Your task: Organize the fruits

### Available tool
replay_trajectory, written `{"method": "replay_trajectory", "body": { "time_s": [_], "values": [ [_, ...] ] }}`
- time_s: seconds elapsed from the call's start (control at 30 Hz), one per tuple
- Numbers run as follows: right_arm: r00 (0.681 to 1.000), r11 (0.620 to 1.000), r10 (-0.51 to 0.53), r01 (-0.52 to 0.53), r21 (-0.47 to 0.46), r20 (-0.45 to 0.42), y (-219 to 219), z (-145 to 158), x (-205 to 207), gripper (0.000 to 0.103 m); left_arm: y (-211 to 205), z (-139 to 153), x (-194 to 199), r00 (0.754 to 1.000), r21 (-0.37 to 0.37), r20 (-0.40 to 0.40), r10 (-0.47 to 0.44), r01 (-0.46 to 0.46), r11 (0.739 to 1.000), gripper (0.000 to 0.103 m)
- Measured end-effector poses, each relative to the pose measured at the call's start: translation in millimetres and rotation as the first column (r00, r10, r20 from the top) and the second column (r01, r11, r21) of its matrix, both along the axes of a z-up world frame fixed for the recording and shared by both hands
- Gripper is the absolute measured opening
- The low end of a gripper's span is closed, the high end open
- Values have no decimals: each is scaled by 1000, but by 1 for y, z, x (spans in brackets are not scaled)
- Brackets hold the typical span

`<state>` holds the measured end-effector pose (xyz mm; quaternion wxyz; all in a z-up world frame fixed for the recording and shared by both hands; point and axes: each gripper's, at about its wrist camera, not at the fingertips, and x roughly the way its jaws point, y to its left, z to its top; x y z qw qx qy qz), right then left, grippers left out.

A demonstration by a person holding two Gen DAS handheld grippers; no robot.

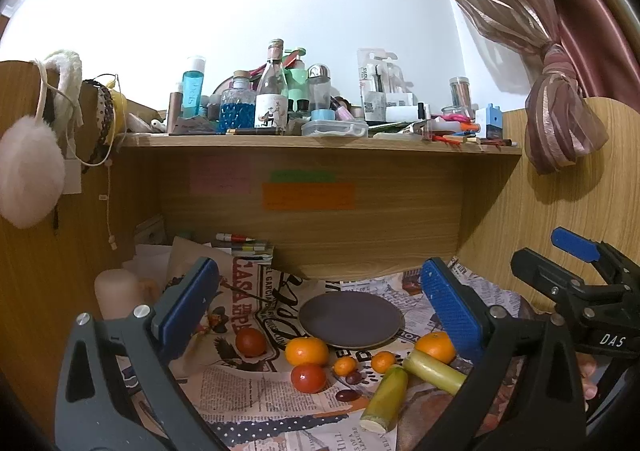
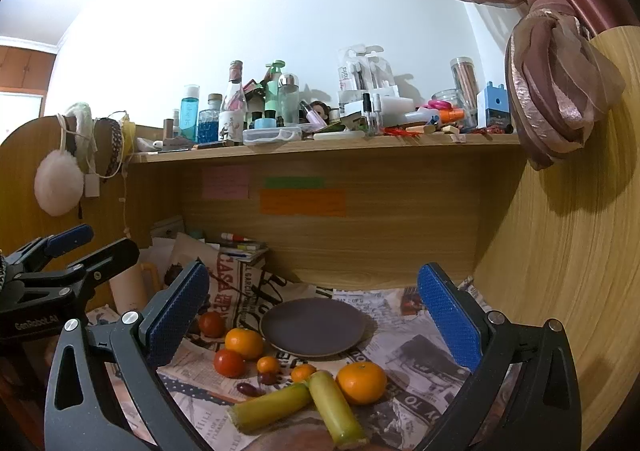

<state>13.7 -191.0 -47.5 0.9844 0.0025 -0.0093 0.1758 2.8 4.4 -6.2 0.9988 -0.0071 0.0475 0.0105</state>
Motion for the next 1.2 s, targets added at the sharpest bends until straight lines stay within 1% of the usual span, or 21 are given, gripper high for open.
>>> {"method": "replay_trajectory", "body": {
  "time_s": [0.67,0.8,0.93,1.03,1.13,1.17,1.2],
  "values": [
    [1000,1000,6,-6,-7,-2,0,0,2,103,-3,1,3,1000,2,-3,1,-1,1000,103],
    [1000,1000,4,-4,-11,-7,2,-1,5,103,-4,0,7,1000,1,-13,-13,13,1000,103],
    [1000,1000,-3,3,-15,-10,1,-4,9,103,-5,-4,14,999,8,-33,-19,19,1000,103],
    [1000,1000,-14,13,-23,-18,-1,-6,14,103,-6,-9,20,998,10,-64,-26,27,1000,103],
    [998,999,-6,4,-40,-56,-5,-10,24,103,-4,-16,29,994,1,-101,-37,38,999,102],
    [998,999,-7,4,-46,-69,-6,-12,27,100,-3,-18,32,992,-2,-114,-45,45,999,102],
    [996,998,-17,11,-60,-86,-7,-15,31,97,-2,-21,35,990,-5,-129,-50,50,999,99]
  ]
}}
